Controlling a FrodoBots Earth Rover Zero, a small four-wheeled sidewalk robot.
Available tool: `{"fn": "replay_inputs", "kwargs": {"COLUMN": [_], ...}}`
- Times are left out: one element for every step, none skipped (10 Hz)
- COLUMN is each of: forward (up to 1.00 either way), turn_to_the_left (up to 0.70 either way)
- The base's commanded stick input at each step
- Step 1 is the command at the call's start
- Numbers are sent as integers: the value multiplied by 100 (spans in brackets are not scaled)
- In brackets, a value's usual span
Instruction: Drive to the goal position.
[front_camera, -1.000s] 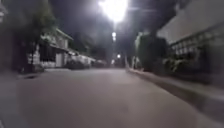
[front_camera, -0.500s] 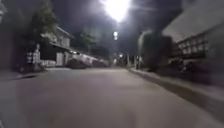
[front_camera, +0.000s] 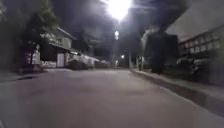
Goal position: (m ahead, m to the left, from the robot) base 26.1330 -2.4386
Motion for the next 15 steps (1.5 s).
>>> {"fn": "replay_inputs", "kwargs": {"forward": [70, 70, 70, 70, 70, 70, 70, 70, 70, 70, 70, 70, 70, 70, 70], "turn_to_the_left": [0, -5, -18, -34, -35, -35, -35, -35, -35, -35, -33, -2, 0, 0, 0]}}
